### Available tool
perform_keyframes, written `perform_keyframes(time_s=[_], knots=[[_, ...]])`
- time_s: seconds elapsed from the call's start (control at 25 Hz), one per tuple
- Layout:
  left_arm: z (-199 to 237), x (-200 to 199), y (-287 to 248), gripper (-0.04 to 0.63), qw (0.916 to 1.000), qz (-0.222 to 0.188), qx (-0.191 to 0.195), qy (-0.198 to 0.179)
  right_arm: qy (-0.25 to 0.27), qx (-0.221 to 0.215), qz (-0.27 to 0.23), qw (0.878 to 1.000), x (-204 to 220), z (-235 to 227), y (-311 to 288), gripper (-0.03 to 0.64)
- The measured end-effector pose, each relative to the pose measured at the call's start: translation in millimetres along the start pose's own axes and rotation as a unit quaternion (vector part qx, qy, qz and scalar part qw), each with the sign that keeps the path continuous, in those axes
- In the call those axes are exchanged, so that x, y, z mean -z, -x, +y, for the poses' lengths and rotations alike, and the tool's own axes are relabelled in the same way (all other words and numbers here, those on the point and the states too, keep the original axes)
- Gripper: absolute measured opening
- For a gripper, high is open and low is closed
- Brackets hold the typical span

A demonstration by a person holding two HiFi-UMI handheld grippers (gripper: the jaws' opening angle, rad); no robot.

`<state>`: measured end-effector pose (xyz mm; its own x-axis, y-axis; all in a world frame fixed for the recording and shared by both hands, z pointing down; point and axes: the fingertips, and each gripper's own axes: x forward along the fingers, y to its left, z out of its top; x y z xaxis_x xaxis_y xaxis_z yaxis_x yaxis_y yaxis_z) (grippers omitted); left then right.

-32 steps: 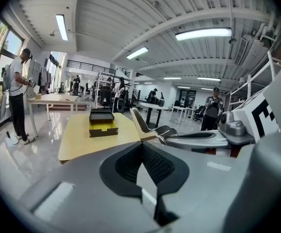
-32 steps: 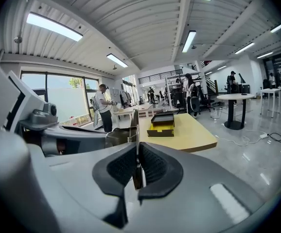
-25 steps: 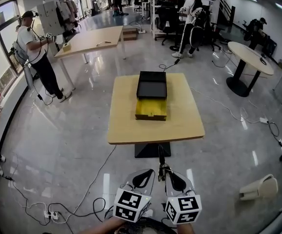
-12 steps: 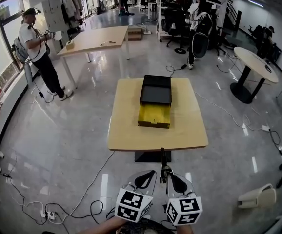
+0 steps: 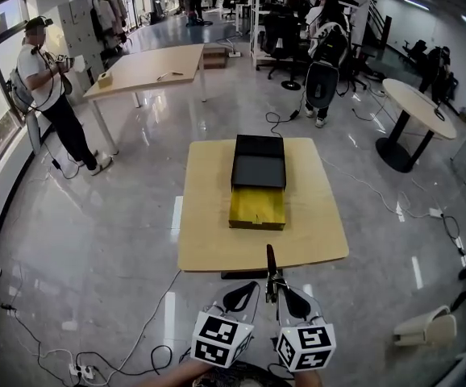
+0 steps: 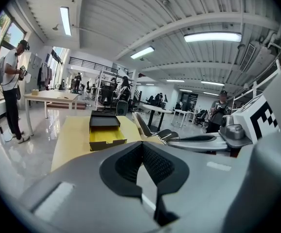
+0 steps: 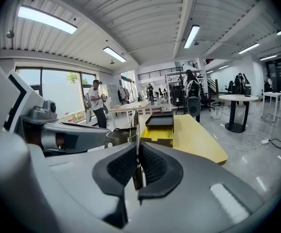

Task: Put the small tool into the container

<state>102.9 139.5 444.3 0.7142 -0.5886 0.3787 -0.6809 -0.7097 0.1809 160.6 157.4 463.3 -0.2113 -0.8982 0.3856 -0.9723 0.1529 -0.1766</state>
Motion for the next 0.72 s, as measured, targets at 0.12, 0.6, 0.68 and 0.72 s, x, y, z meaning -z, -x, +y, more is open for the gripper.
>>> perform_keyframes(time_s=[0.12,0.6,0.68,0.72], knots=[[65,-27,-16,0.012,1.0000,-0.004,0.008,-0.003,0.003,0.006,0.001,1.000,-28,22,-62,0.009],[274,-84,-66,0.012,0.9995,-0.006,0.032,-0.003,0.011,0.026,0.006,1.000,-96,88,-262,0.009],[299,-85,-67,0.012,0.9994,-0.007,0.033,0.000,0.013,0.027,0.007,1.000,-98,100,-283,0.009],[312,-84,-69,0.012,0.9994,-0.007,0.032,0.002,0.014,0.026,0.008,1.000,-98,106,-295,0.009]])
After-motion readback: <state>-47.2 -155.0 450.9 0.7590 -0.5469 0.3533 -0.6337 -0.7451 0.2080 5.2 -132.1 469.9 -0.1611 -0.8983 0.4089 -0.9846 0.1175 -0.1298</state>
